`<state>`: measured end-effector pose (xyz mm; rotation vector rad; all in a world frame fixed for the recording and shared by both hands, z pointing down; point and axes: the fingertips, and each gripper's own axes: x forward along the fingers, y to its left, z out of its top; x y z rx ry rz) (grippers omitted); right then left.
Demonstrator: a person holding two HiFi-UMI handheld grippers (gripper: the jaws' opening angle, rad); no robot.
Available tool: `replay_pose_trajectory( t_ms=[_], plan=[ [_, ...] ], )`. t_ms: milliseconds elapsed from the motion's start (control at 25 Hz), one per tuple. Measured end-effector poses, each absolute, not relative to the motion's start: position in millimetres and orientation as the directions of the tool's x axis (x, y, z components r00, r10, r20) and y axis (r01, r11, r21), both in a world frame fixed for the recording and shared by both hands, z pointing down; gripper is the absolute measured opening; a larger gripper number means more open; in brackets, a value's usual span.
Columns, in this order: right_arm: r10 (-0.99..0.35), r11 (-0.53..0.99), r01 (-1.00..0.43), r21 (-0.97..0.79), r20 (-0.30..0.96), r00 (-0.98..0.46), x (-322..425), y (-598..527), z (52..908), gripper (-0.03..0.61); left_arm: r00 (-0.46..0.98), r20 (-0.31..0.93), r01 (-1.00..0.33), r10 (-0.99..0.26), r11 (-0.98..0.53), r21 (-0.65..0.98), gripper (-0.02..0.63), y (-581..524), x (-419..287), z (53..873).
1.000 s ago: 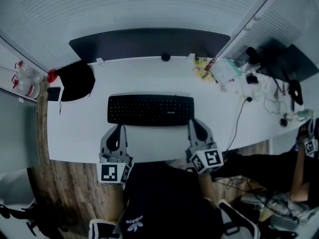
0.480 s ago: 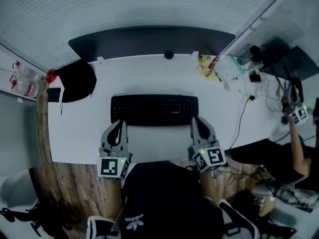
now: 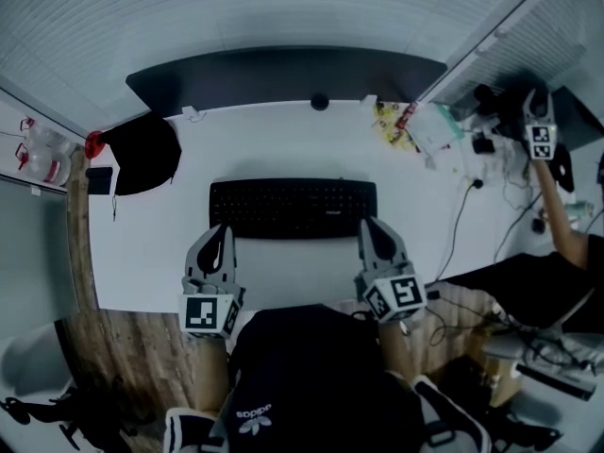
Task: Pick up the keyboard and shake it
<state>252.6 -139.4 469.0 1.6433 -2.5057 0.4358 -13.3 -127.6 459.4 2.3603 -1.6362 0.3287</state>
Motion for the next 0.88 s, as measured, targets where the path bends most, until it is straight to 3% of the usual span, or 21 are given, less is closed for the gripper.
replay_pose_trajectory(
  t_ms=[240,360,400,440,880],
  plan=[
    [-0.863,0.375,-0.906,-0.198,0.282,-0.419,256,-150,483,0.005,0.346,0.308,-0.938,-0.886,-0.33,0.103,-0.004,-139,-26,472],
    [-0.858,0.356,-0.91,-0.21,0.312,-0.408,269,-162,498,0.015,0.334,0.35,-0.943,-0.875,-0.309,0.126,0.08,-140,-34,489],
    [-0.855,0.355,-0.911,-0.21,0.321,-0.408,273,-168,502,0.054,0.331,0.368,-0.944,-0.869,-0.3,0.14,0.099,-139,-36,496],
    [-0.85,0.354,-0.911,-0.212,0.332,-0.408,278,-174,506,0.088,0.328,0.389,-0.945,-0.861,-0.291,0.153,0.106,-138,-38,506],
    [-0.738,0.34,-0.919,-0.2,0.548,-0.393,314,-215,587,0.148,0.282,0.586,-0.936,-0.76,-0.085,0.34,0.184,-137,-75,613]
  ],
)
